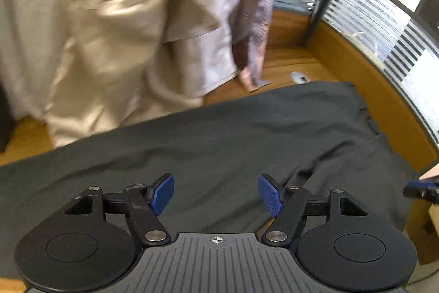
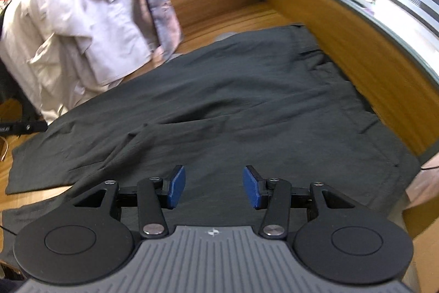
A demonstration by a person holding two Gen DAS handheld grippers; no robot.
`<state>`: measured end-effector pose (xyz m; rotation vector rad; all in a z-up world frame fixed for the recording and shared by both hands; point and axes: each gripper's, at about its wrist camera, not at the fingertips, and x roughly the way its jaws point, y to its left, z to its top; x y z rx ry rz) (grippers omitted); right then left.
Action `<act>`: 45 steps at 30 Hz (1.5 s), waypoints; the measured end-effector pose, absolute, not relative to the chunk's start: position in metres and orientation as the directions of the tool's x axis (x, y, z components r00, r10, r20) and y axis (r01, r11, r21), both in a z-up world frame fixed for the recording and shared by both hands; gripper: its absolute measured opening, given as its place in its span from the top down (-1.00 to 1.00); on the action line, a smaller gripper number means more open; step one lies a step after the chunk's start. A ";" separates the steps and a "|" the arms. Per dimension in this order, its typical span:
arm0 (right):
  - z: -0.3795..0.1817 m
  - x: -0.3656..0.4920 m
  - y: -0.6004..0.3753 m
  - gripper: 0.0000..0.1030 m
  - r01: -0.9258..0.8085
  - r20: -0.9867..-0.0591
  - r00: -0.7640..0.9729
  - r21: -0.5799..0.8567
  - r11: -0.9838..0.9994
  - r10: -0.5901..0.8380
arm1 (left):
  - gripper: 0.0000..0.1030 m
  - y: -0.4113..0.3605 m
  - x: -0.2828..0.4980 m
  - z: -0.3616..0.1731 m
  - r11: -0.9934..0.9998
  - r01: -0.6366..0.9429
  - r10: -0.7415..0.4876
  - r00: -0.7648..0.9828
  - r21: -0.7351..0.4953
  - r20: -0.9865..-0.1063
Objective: Fold clothes
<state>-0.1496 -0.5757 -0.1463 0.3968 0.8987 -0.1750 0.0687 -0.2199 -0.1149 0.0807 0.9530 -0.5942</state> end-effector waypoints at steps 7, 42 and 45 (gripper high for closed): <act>-0.141 -0.108 -0.521 -0.02 0.271 -0.805 0.592 0.166 0.948 -0.028 | -0.38 -0.134 0.070 -0.134 0.878 0.445 -0.389 0.445 -0.177 -0.806; -0.184 -0.057 -0.486 0.74 0.431 -0.868 0.414 -0.077 0.899 -0.273 | -0.38 -0.067 0.113 -0.194 0.894 0.410 -0.349 0.378 -0.183 -0.858; -0.174 -0.044 -0.478 0.29 0.369 -0.845 0.451 -0.119 0.922 -0.289 | -0.38 -0.077 0.109 -0.183 0.873 0.449 -0.380 0.385 -0.189 -0.841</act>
